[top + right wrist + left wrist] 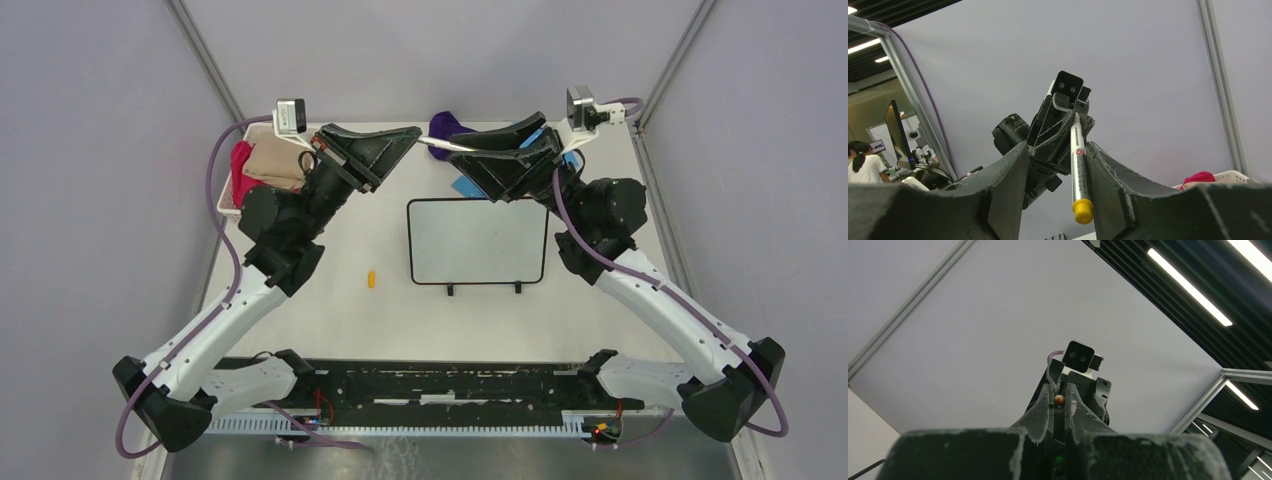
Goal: Write a sentence on the whiteboard
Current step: Adjust the whiteboard marker.
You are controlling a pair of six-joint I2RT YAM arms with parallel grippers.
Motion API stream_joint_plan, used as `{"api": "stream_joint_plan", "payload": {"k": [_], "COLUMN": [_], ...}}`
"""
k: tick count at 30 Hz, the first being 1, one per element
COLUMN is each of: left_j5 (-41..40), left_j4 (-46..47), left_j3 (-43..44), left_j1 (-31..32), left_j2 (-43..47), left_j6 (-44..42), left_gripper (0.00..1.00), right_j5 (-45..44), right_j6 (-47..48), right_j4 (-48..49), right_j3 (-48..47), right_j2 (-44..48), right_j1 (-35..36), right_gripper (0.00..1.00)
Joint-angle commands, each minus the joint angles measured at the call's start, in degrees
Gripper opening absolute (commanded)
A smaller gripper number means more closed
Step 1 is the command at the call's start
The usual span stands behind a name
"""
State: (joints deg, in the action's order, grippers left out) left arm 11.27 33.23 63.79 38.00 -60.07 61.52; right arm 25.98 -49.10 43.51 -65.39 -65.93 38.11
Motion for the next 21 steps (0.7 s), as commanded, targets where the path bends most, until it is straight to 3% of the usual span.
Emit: {"api": "stream_joint_plan", "payload": {"k": [1, 10, 21], "left_j5": [1.0, 2.25, 2.68], "left_j4": [-0.61, -2.23, -4.48], "left_j3": [3.38, 4.77, 6.08], "left_j1": [-0.36, -0.55, -0.53], "left_j2": [-0.22, -1.16, -1.79], "left_j6": [2.06, 2.48, 0.89], "left_gripper": [0.02, 0.02, 0.02], "right_j5": [1.44, 2.16, 1.8], "right_j6": [-3.35, -3.77, -2.28], "right_j4": [6.43, 5.44, 2.29], "right_j3": [0.66, -0.54, -1.07], "right_j2": [2.2, 1.66, 1.07], "right_j1": [-0.72, -0.84, -0.86], "right_gripper": [0.51, 0.36, 0.36]}}
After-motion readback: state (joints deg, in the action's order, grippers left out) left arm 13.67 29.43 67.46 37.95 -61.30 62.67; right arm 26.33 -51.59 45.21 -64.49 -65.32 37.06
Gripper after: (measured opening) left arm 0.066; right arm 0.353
